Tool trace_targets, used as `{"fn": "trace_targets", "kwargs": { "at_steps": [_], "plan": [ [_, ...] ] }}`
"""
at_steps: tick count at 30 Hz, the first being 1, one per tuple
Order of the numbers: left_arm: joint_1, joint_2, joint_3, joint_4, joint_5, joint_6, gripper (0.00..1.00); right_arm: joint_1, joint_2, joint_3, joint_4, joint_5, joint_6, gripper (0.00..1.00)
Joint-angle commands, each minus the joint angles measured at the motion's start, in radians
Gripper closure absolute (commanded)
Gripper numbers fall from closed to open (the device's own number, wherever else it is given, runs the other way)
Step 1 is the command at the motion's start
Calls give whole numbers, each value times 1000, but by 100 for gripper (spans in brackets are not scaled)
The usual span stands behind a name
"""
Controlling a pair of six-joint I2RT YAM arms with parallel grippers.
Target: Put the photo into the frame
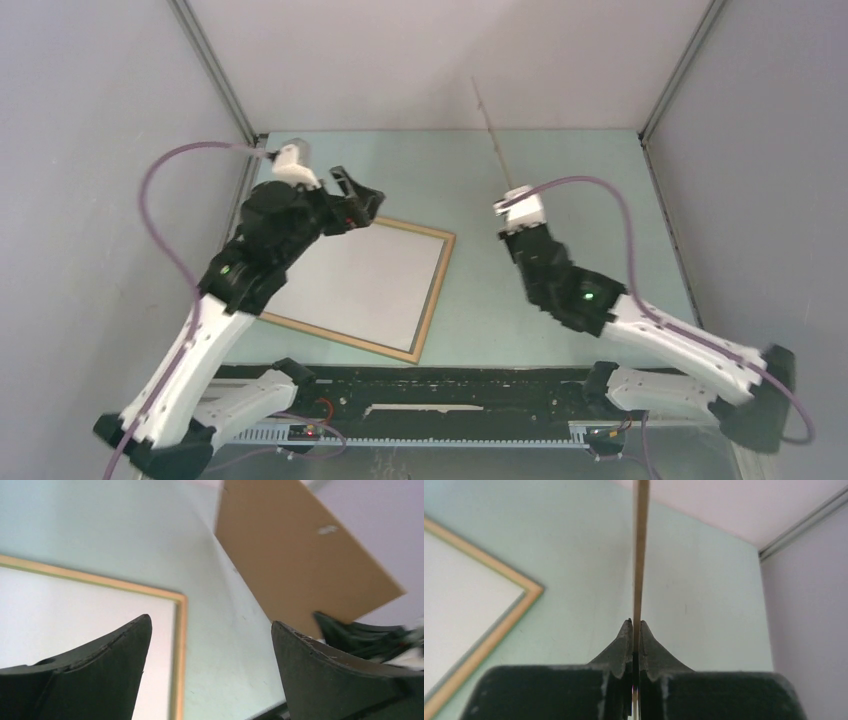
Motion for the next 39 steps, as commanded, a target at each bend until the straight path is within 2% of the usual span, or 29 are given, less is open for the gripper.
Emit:
{"fn": "trace_targets", "kwargs": {
  "at_steps": [1,7,11,14,18,20,28,35,37,39],
  "plan": [
    [6,-157,92,-172,-307,199,2,-145,-175,100,-25,-410,181,100],
    [6,-314,80,-144,-418,240,0,-323,-194,199,-40,-795,473,100],
    [6,-345,78,-145,-438,246,0,-437,-135,198,43,-1040,772,100],
    [6,-354,79,-155,-434,242,0,-471,-60,145,195,-1199,991,100],
    [6,-369,68,-155,-418,228,0,-474,57,7,492,-1298,1256,100],
    [6,-372,65,-162,-408,225,0,-468,119,-41,633,-1320,1354,100],
    [6,-376,22,-170,-383,209,0,-419,363,-144,973,-1307,1555,100],
    [8,-266,25,-208,-379,219,0,-397,520,-198,1171,-1324,1640,100],
    [47,-215,40,-248,-380,218,0,-385,548,-217,1204,-1314,1641,100],
    [136,-168,42,-253,-291,215,0,-369,573,-224,1216,-1304,1633,100]
  ]
}}
